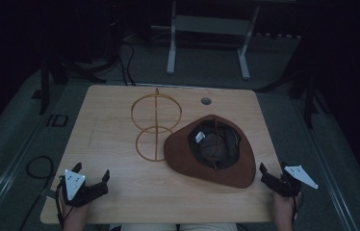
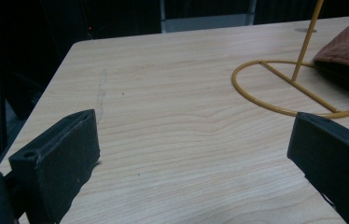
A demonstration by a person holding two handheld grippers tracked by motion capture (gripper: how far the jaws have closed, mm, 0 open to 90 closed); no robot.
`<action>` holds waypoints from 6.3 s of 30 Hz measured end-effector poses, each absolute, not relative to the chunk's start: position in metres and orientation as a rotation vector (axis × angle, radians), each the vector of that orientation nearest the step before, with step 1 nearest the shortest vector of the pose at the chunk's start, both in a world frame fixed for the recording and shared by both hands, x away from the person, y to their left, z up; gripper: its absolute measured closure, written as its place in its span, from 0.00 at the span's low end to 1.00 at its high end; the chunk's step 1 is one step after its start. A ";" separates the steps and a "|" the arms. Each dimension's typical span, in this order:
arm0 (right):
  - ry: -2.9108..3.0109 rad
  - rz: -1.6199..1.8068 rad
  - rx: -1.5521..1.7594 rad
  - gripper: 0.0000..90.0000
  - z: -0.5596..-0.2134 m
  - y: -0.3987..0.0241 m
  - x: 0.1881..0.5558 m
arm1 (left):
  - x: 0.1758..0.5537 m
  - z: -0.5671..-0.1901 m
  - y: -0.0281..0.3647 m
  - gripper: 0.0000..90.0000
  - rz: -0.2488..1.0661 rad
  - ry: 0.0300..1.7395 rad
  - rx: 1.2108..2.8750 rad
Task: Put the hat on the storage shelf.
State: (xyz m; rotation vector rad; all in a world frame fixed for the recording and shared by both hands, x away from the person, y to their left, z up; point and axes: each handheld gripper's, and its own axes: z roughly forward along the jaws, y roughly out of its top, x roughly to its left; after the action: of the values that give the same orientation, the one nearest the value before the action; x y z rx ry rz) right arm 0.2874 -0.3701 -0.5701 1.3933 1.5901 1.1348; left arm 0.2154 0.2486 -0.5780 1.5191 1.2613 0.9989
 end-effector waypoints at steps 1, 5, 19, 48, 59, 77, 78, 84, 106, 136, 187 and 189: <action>1.590 1.135 1.393 0.14 -0.570 -0.370 0.287 | 0.215 -0.578 0.249 0.03 0.998 1.259 1.516; 1.642 1.108 1.370 0.14 -0.570 -0.366 0.288 | 0.215 -0.578 0.248 0.03 1.017 1.258 1.531; 1.748 1.178 1.415 0.14 -0.541 -0.349 0.281 | 0.213 -0.577 0.244 0.03 1.000 1.275 1.519; 1.928 1.103 1.374 0.13 -0.479 -0.319 0.345 | 0.215 -0.575 0.232 0.03 0.833 1.283 1.641; 2.091 1.128 1.510 0.15 -0.486 -0.307 0.392 | 0.216 -0.576 0.231 0.04 0.820 1.301 1.652; 2.175 0.766 1.451 0.27 -0.515 -0.258 0.448 | 0.216 -0.576 0.230 0.04 0.805 1.301 1.668; 2.177 0.754 1.458 0.27 -0.518 -0.258 0.449 | 0.216 -0.576 0.230 0.04 0.807 1.301 1.672; 2.179 0.680 1.506 0.40 -0.531 -0.256 0.453 | 0.215 -0.575 0.229 0.04 0.803 1.310 1.680; 2.071 0.553 1.421 0.94 -0.527 -0.250 0.441 | 0.212 -0.568 0.225 0.04 0.859 1.298 1.681; 1.964 0.982 1.300 0.94 -0.442 -0.266 0.357 | 0.226 -0.494 0.130 0.05 0.664 0.956 1.836; 1.971 1.072 1.224 0.94 -0.439 -0.271 0.311 | 0.343 -0.465 -0.065 0.93 0.793 0.780 2.225; 1.970 1.074 1.234 0.93 -0.440 -0.273 0.311 | 0.347 -0.460 -0.064 0.96 0.818 0.790 2.213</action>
State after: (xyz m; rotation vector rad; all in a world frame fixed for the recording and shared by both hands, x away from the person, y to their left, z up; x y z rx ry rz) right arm 0.3110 -0.2727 -0.4397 1.2339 1.9698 1.0742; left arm 0.3470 -0.0642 -0.4605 2.2129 0.7895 0.8175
